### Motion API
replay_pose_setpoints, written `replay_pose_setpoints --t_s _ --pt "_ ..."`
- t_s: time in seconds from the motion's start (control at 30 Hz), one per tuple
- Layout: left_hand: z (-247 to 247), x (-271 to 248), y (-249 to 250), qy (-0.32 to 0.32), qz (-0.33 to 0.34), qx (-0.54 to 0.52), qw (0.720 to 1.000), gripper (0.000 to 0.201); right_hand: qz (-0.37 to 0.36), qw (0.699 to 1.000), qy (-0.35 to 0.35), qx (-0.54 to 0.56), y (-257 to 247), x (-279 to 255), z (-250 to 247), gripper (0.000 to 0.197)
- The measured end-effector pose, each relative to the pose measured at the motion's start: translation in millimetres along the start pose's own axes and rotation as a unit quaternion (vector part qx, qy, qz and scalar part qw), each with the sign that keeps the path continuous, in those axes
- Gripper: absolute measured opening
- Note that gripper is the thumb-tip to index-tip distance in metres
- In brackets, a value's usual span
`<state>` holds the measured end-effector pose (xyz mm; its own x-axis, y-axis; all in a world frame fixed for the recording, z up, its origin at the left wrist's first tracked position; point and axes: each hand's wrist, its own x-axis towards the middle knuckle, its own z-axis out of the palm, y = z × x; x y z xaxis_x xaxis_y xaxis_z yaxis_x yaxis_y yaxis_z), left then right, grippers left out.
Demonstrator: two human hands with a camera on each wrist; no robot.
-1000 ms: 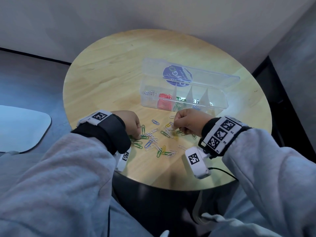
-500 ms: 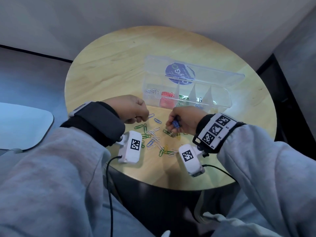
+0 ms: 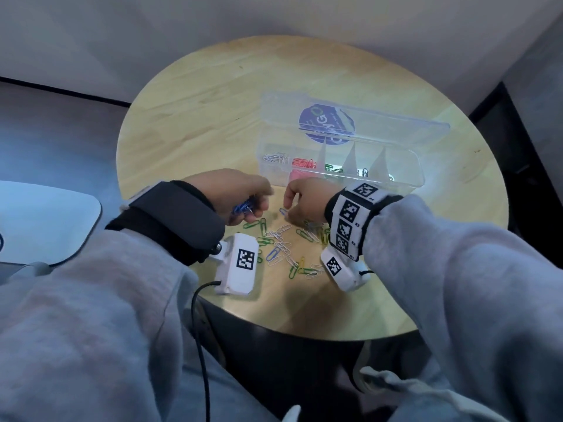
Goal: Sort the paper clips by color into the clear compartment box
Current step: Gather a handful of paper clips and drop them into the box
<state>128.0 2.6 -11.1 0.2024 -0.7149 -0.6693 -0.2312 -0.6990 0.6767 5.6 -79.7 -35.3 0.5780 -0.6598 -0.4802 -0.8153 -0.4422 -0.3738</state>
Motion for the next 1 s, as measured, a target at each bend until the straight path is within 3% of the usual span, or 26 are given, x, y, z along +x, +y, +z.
replay_pose_setpoints --t_s 0.1,0.2,0.47,0.6,0.7,0.83,1.0 --pt "9.0 2.1 -1.4 0.024 0.011 0.247 0.969 0.024 -0.018 0.997 -0.023 -0.066 -4.3 2.2 -2.4 0.007" --pt "20.8 4.1 -8.2 0.048 0.023 0.354 0.934 0.02 -0.017 0.994 -0.037 -0.1 -4.8 2.6 -1.7 0.008" --pt "40.4 6.7 -13.4 0.062 0.029 0.418 0.906 0.024 0.002 0.999 -0.032 -0.004 25.8 -15.5 -8.6 0.01" --pt "47.1 6.9 -11.8 0.057 0.033 0.45 0.891 0.02 0.009 0.995 -0.034 0.097 41.4 -28.5 -16.0 0.016" --pt "51.9 7.0 -11.8 0.052 0.026 0.474 0.879 0.021 0.034 0.975 -0.029 0.22 56.6 -35.2 -22.2 0.016" --pt "52.2 6.6 -10.2 0.051 0.019 0.457 0.888 0.02 0.061 0.924 -0.027 0.377 77.2 -42.9 -31.3 0.022" --pt "41.3 4.9 -9.0 0.032 0.027 0.37 0.928 0.008 0.072 0.892 -0.01 0.447 94.4 -51.2 -35.4 0.023"
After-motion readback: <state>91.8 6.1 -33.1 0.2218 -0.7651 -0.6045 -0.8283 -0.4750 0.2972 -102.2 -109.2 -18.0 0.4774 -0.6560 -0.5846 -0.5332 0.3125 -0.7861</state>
